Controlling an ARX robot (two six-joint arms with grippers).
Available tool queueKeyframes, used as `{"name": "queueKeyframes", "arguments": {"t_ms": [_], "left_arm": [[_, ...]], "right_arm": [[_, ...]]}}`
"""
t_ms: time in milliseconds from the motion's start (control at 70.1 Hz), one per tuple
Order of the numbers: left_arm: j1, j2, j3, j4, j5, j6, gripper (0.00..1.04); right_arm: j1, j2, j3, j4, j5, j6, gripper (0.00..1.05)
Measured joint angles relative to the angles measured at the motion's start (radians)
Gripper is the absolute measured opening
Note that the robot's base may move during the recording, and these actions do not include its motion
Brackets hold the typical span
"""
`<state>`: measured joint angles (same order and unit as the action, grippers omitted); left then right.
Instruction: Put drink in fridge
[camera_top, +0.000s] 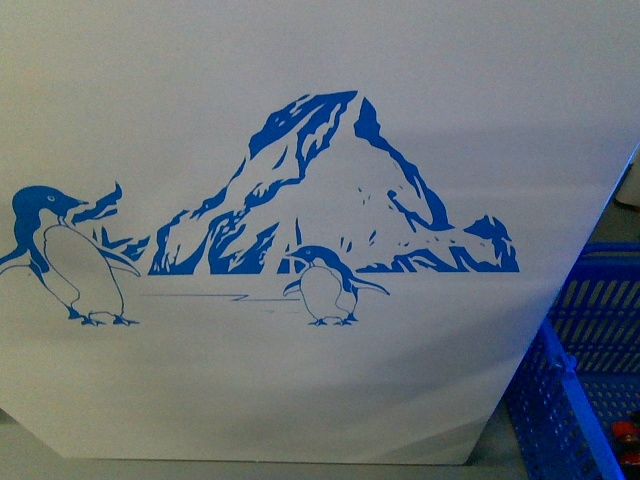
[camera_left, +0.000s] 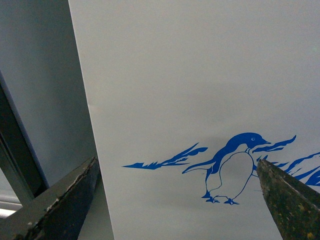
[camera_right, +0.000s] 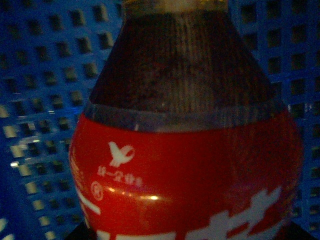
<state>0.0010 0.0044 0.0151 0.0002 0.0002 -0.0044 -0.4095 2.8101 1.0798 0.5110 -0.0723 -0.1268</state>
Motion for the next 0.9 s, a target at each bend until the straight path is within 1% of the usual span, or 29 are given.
{"name": "queueKeyframes", "arguments": {"t_ms": [114,171,214,300,471,557,699,814,899], "left_arm": [[0.0,0.0,0.0,0.0,0.0,0.0,0.97],[0.0,0.0,0.0,0.0,0.0,0.0,0.97],[0.0,0.0,0.0,0.0,0.0,0.0,0.97],[0.0,0.0,0.0,0.0,0.0,0.0,0.97],[0.0,0.0,0.0,0.0,0.0,0.0,0.97],[0.0,0.0,0.0,0.0,0.0,0.0,0.97],[0.0,0.0,0.0,0.0,0.0,0.0,0.97],[0.0,0.0,0.0,0.0,0.0,0.0,0.97],[0.0,0.0,0.0,0.0,0.0,0.0,0.97]], "right_arm": [[0.004,-0.162,-0.121,0.061,-0.021,0.002,0.39],[0.008,-0.322,-0.223,0.119,-0.025,-0.015,0.39],[0.008,-0.452,-0.296,0.13,-0.045,-0.024,0.39],[0.007,-0.686,-0.422,0.117,-0.079,-0.034,0.39],[-0.001,-1.051,-0.559,0.016,-0.137,-0.048,0.39],[-0.009,-1.232,-0.587,-0.045,-0.163,-0.05,0.39],[-0.019,-1.514,-0.577,-0.156,-0.188,-0.033,0.38],[-0.012,-1.699,-0.546,-0.222,-0.188,0.008,0.38],[0.01,-1.805,-0.51,-0.275,-0.176,0.04,0.38]]}}
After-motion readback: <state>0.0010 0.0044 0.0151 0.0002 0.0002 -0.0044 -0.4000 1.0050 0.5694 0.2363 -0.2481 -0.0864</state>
